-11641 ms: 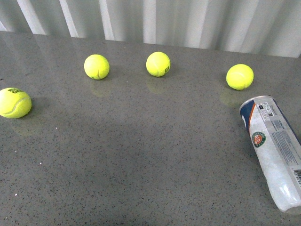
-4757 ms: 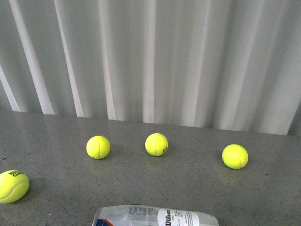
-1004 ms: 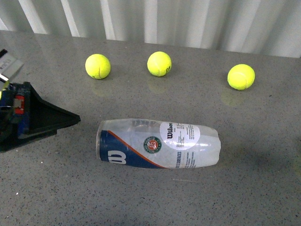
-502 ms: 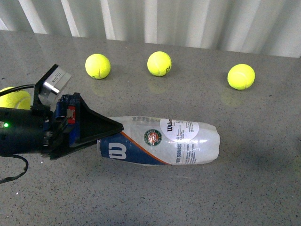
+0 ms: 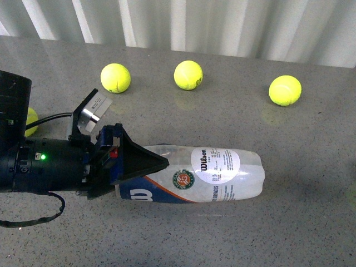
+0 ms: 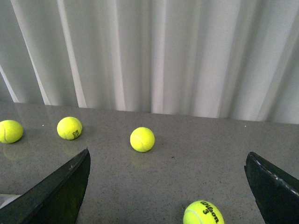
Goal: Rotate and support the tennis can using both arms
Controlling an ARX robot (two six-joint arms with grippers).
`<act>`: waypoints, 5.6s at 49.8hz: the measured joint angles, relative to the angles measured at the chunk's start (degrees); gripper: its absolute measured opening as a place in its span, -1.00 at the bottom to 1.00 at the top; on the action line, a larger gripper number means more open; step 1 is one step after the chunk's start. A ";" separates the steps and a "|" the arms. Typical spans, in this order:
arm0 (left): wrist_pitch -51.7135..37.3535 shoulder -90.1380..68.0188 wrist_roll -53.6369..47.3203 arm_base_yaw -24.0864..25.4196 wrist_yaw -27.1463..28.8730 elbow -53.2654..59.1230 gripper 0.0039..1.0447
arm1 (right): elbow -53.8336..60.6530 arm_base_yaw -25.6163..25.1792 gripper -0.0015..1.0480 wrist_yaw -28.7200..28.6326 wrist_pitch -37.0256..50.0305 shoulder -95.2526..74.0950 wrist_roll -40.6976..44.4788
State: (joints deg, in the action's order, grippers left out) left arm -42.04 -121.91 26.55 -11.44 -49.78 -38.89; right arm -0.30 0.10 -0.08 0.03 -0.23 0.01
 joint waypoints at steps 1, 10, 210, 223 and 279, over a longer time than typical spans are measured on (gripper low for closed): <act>-0.55 0.07 0.66 -0.09 -0.22 0.09 0.26 | 0.00 0.00 0.86 0.00 0.00 0.00 0.00; -4.70 2.60 5.33 -1.53 -0.46 3.96 -0.39 | 0.00 0.00 0.86 0.00 0.00 0.00 0.00; 10.75 90.12 -26.27 11.30 49.79 37.48 -0.94 | 0.00 0.00 0.86 0.02 0.00 0.00 0.00; 19.89 99.93 -26.27 11.30 49.79 37.51 -0.94 | 0.00 0.00 0.86 0.00 0.00 0.00 0.00; 41.99 121.70 -26.25 11.30 49.77 37.48 0.09 | 0.00 0.00 0.86 0.00 0.00 0.00 0.00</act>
State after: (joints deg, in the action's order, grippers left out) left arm -0.05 -0.21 0.30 -0.14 -0.01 -1.41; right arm -0.30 0.10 -0.08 0.03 -0.23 0.01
